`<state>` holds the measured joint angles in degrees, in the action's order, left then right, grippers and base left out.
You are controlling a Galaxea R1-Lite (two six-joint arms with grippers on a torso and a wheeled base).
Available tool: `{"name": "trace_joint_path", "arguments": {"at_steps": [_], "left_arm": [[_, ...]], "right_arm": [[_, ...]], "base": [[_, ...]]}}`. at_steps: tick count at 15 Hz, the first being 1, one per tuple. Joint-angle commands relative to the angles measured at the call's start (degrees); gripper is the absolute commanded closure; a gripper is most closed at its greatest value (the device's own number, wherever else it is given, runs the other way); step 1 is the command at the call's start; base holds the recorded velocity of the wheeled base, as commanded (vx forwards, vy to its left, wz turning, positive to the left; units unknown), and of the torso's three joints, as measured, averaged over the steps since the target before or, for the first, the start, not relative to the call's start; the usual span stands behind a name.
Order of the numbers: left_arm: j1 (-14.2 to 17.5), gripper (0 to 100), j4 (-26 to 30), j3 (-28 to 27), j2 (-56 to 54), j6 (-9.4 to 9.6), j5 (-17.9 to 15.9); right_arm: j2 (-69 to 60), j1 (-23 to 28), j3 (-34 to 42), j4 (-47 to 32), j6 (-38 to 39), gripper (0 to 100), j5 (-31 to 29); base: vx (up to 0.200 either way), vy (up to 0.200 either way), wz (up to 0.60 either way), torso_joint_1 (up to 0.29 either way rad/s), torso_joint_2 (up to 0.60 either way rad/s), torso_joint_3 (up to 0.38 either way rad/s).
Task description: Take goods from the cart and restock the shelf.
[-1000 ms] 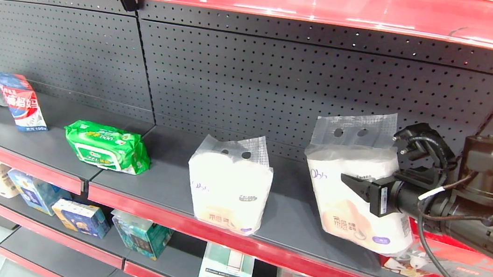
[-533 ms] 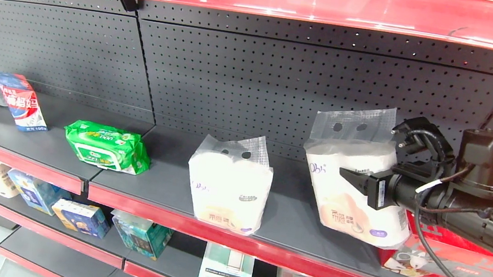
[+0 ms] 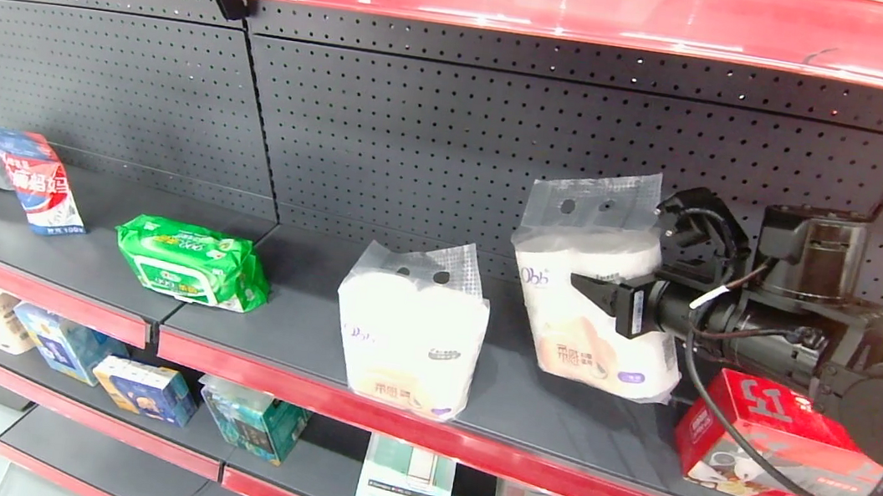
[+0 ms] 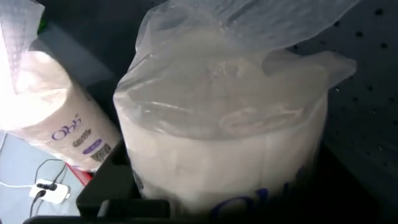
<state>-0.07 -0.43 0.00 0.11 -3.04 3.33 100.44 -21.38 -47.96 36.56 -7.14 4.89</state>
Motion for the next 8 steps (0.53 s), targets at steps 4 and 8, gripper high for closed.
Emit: {"name": "trace_joint_path", "arguments": {"at_steps": [4,8], "left_arm": [[-0.01,0,-0.01,0.0,-0.02,-0.04,0.01],[-0.01,0,-0.01,0.0,-0.02,-0.04,0.01]], "right_arm": [[9.95,5.39,-4.95,6.77,-1.12,100,10.76],[17.25,7.06,-8.56,14.42,-0.85,100,23.41]], "base": [[0.0,0.0,0.0,0.0,0.0,0.0],[0.0,0.0,0.0,0.0,0.0,0.0]]}}
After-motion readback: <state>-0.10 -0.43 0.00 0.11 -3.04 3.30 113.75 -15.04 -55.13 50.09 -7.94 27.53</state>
